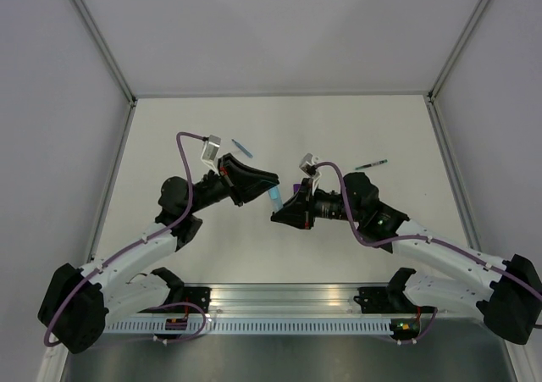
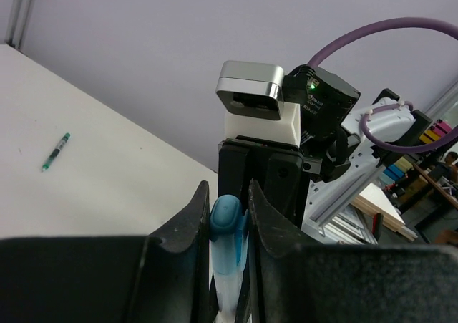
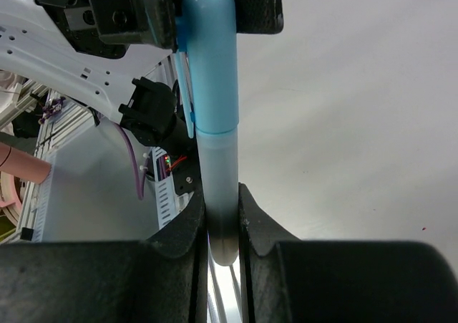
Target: Insert the pens into the pen caps
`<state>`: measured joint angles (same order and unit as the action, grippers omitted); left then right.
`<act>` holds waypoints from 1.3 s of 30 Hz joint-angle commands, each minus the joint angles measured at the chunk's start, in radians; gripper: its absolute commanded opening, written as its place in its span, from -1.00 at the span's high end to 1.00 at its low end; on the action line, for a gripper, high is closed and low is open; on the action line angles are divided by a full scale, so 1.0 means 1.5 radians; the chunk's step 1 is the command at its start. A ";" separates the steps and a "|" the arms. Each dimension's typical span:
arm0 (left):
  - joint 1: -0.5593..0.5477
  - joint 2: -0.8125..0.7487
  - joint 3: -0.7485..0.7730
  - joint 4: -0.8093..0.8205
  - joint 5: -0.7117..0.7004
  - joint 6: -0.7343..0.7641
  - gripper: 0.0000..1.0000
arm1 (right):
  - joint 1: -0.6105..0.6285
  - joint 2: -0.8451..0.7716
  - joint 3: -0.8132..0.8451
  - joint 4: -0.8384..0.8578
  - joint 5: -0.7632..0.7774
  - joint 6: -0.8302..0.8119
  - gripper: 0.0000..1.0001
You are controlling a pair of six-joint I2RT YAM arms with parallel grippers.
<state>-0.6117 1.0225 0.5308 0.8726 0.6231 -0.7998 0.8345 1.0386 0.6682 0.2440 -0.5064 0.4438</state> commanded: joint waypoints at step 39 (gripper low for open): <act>-0.006 -0.111 0.211 -0.578 -0.269 0.137 -0.99 | -0.157 0.123 0.060 0.026 0.051 -0.011 1.00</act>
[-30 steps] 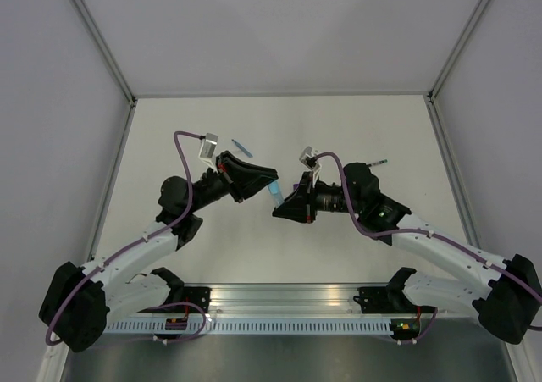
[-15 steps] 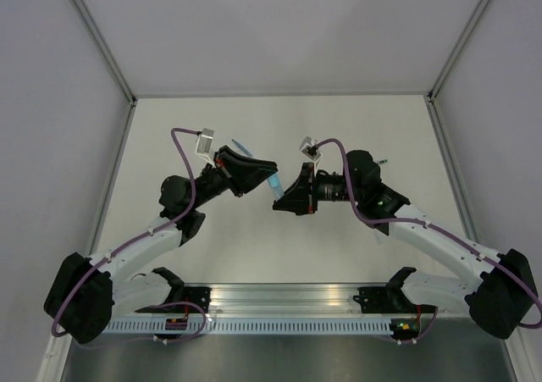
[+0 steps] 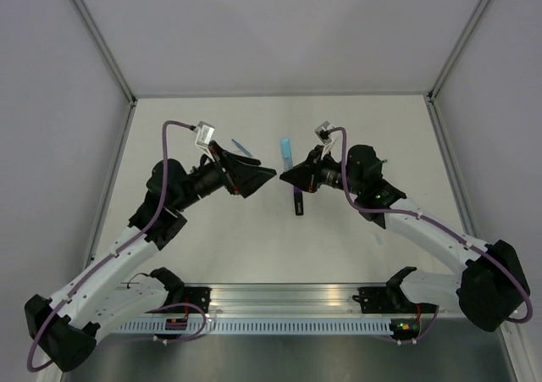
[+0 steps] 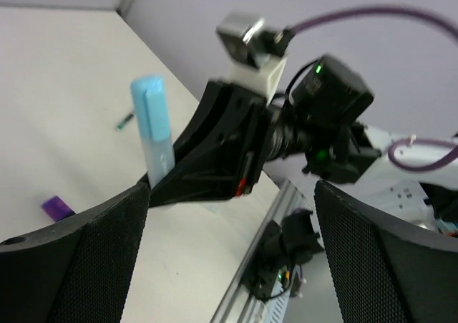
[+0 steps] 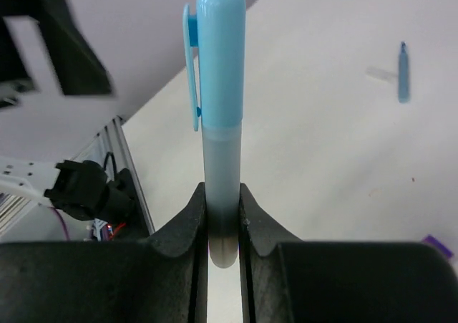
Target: Insert the pens into the pen caps
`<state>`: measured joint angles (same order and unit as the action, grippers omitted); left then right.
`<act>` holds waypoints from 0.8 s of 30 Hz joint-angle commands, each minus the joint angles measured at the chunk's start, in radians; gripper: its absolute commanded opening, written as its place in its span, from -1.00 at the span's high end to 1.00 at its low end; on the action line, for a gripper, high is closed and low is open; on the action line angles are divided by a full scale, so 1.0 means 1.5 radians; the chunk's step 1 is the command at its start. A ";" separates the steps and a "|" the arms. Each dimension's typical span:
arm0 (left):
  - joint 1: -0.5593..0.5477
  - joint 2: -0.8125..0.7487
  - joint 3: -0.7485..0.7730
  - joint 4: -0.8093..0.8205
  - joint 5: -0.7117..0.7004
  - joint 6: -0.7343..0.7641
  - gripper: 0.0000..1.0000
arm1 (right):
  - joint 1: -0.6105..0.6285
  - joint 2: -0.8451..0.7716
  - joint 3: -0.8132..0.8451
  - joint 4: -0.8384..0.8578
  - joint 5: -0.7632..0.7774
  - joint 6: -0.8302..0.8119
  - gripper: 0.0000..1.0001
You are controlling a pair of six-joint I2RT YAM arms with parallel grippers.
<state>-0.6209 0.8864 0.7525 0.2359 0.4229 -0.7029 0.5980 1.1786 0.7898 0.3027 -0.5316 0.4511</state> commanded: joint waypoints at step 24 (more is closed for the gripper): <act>0.000 -0.079 -0.149 -0.092 -0.441 0.119 -0.99 | 0.087 0.305 -0.007 -0.106 0.335 0.198 0.57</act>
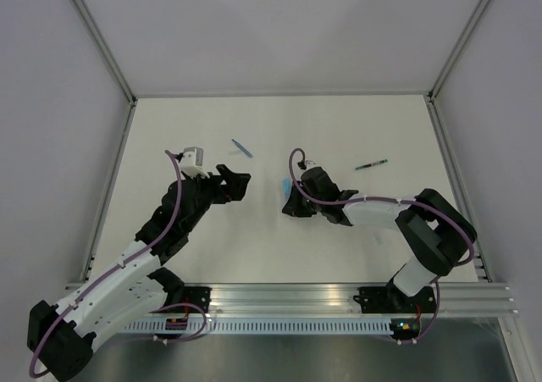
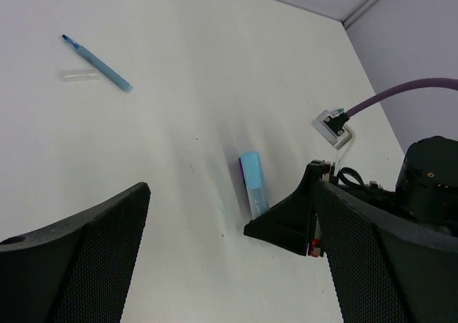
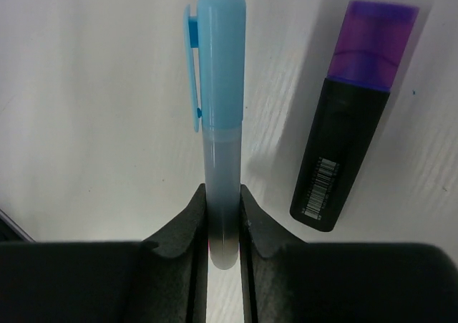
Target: Insert the pens into the pen caps
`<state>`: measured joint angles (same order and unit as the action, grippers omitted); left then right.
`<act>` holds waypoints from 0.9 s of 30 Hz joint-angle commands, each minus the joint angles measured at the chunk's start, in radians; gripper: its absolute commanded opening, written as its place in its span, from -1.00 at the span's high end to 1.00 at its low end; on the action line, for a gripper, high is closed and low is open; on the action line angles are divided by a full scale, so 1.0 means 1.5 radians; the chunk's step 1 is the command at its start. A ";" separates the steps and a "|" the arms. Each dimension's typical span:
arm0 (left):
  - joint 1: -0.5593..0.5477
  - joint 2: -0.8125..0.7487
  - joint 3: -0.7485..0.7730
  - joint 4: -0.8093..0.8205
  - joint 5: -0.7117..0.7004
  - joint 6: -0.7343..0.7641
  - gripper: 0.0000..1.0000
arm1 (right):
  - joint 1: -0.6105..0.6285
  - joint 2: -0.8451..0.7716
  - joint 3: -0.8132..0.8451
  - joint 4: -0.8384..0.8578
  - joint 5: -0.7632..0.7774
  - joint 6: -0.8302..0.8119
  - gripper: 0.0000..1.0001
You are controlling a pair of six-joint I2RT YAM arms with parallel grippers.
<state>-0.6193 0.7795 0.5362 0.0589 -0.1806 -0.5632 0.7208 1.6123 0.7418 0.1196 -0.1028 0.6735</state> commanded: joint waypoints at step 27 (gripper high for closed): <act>0.000 0.038 -0.013 0.055 -0.015 0.030 -0.99 | -0.031 -0.072 0.215 -0.246 0.210 0.001 0.17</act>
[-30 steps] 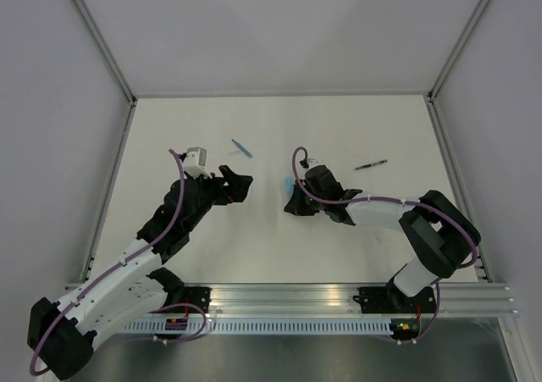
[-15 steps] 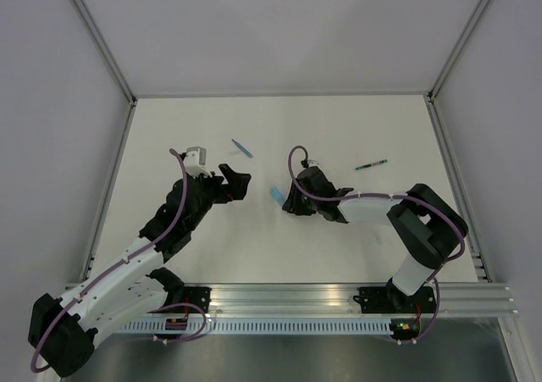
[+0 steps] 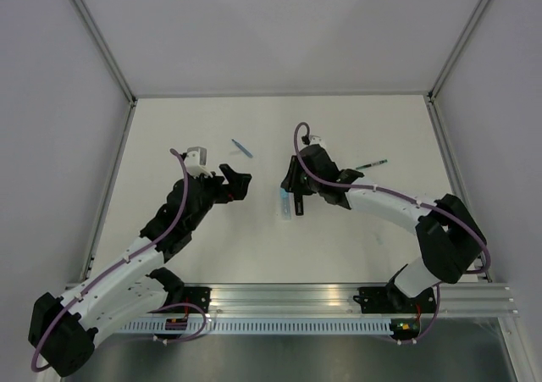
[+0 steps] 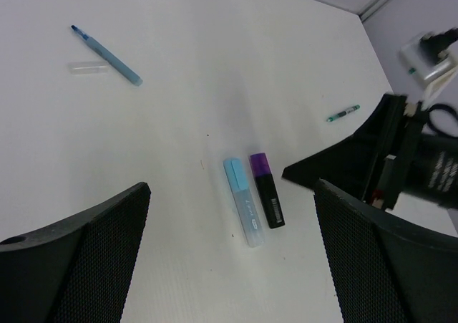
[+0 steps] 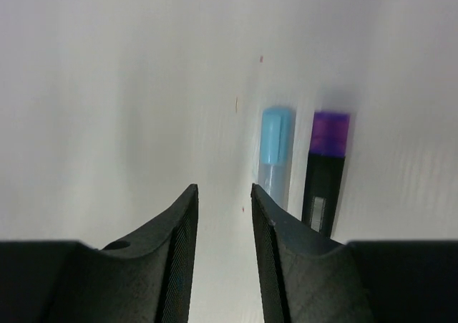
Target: Insert the pens into the pen caps
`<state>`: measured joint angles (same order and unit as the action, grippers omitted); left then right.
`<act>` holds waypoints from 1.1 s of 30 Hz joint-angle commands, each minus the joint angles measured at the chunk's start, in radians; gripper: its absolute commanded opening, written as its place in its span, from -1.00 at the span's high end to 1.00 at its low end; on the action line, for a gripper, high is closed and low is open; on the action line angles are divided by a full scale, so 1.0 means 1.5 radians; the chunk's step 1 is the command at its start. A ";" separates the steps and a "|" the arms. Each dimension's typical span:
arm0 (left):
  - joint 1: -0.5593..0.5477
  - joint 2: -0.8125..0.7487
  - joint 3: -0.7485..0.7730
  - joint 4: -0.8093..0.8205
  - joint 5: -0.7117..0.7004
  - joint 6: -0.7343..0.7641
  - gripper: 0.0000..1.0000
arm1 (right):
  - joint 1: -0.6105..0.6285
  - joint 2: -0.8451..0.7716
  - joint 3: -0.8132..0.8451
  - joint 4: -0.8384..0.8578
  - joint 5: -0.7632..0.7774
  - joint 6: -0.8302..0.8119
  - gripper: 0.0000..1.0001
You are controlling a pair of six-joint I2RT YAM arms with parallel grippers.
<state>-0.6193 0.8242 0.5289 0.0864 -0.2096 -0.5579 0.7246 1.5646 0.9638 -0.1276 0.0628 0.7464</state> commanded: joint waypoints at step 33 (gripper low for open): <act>0.000 0.044 -0.013 0.061 0.055 0.010 -0.99 | -0.495 0.077 0.126 -0.427 -0.019 -0.216 0.19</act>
<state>-0.6193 0.8848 0.5163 0.1364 -0.1013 -0.5564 -0.0391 1.7073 1.2110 -0.7010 0.0452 0.2676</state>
